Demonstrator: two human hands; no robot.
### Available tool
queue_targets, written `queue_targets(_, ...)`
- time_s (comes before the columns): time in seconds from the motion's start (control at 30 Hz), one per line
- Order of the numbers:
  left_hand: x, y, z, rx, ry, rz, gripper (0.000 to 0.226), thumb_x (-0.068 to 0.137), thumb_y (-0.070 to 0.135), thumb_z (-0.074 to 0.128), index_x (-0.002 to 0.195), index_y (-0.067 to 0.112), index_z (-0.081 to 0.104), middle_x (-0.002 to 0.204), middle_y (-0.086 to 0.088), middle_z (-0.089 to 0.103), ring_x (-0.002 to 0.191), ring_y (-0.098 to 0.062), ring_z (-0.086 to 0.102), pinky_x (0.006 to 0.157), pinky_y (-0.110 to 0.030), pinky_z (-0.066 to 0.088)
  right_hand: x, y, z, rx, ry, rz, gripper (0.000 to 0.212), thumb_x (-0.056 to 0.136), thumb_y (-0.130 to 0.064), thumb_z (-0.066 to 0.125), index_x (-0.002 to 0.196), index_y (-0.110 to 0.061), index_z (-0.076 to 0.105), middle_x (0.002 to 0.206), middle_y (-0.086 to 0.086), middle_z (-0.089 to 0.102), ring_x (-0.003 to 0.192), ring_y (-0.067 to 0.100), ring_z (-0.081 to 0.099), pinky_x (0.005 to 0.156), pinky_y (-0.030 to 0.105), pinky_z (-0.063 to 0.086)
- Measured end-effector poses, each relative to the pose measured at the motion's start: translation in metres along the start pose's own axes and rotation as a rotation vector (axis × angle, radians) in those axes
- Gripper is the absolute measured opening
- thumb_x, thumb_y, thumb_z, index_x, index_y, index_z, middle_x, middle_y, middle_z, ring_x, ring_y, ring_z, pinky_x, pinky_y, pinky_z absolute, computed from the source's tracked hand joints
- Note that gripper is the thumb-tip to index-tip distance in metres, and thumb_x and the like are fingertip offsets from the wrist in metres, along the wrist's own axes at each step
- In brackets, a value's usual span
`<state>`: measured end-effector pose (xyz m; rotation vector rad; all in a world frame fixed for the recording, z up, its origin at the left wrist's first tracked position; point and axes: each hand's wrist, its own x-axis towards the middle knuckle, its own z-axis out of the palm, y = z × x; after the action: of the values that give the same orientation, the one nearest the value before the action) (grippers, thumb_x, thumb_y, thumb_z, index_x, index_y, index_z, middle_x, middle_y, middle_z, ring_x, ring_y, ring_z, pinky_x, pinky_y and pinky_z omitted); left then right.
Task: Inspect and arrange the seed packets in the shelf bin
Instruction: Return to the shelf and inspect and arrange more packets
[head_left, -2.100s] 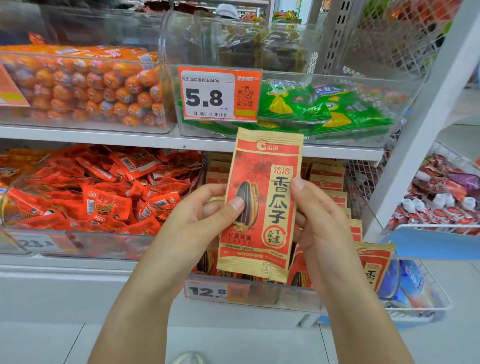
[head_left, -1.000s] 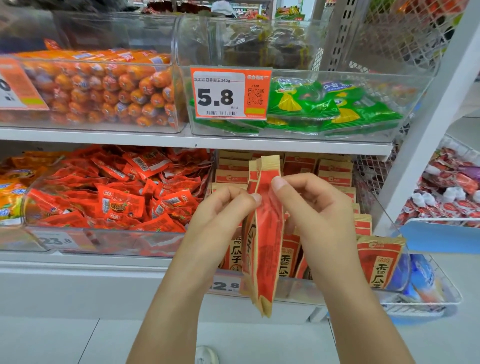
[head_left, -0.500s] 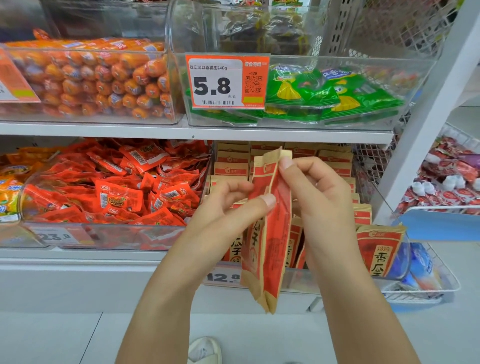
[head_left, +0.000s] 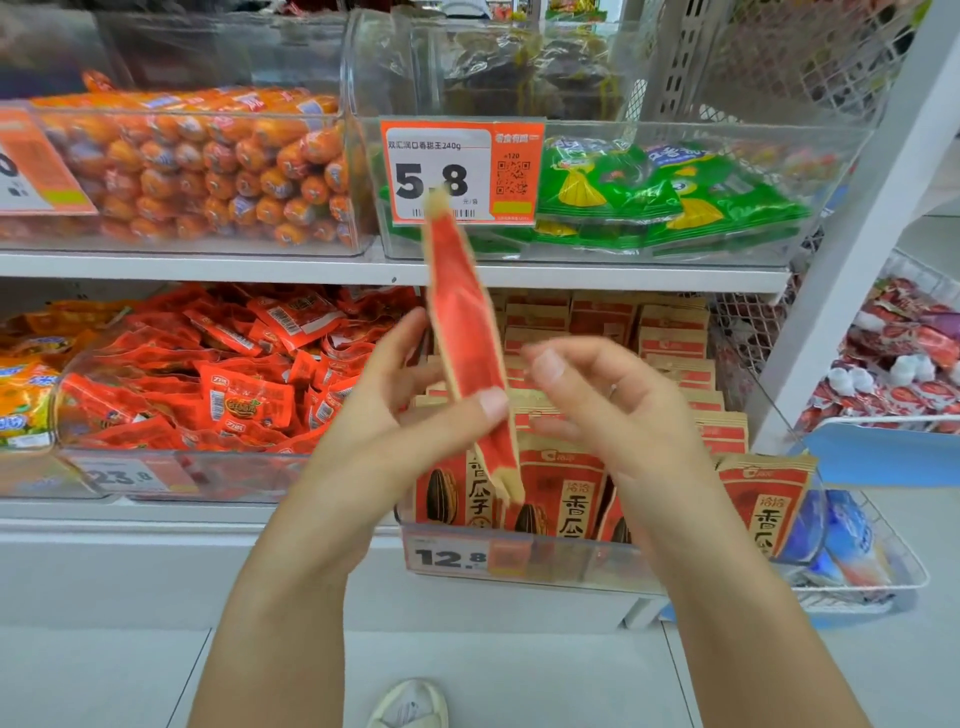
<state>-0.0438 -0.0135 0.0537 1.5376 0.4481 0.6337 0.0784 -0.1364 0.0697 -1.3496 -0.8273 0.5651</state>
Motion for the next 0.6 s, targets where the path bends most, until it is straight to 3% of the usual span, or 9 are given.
queue_targets(0.1,0.0006,0.0020,-0.0036,-0.112,0.174,0.061,0.092,0.056,0.045,0.078,0.139,0.023,0.047,0.115,-0.004,0.069,0.106,-0.021,0.068,0.082,-0.036,0.057,-0.0041,0.0008,0.0077,-0.026,-0.166,0.014,0.025,0.066,-0.044,0.084,0.079,-0.027,0.072,0.082,-0.011,0.073,0.080,0.003,0.068,0.074,0.019,0.054)
queue_targets(0.2,0.0007,0.0018,-0.0031,-0.165,0.256,0.073,0.091,0.056,0.045,0.078,0.139,0.022,0.048,0.115,-0.006,0.066,0.108,-0.022,0.067,0.075,-0.027,0.056,-0.0046,0.0026,0.0109,-0.012,-0.192,0.009,0.016,0.068,-0.034,0.082,0.077,-0.026,0.071,0.075,-0.011,0.070,0.073,0.003,0.064,0.071,0.016,0.050)
queue_targets(0.37,0.0030,-0.0002,-0.0027,-0.215,0.221,0.080,0.090,0.058,0.044,0.077,0.139,0.019,0.048,0.109,-0.005,0.068,0.098,-0.019,0.069,0.075,-0.028,0.056,-0.0022,0.0015,0.0086,0.041,-0.176,0.052,0.015,0.070,-0.033,0.068,0.073,-0.019,0.074,0.074,-0.006,0.073,0.073,0.006,0.066,0.070,0.024,0.057)
queue_targets(0.6,0.0038,-0.0046,-0.0006,-0.257,0.130,0.062,0.083,0.065,0.040,0.075,0.139,0.015,0.047,0.106,-0.007,0.068,0.095,-0.021,0.069,0.080,-0.035,0.056,-0.0025,0.0024,0.0075,0.035,-0.169,0.068,0.015,0.074,-0.033,0.065,0.073,-0.020,0.072,0.071,-0.007,0.071,0.070,0.004,0.066,0.069,0.024,0.056)
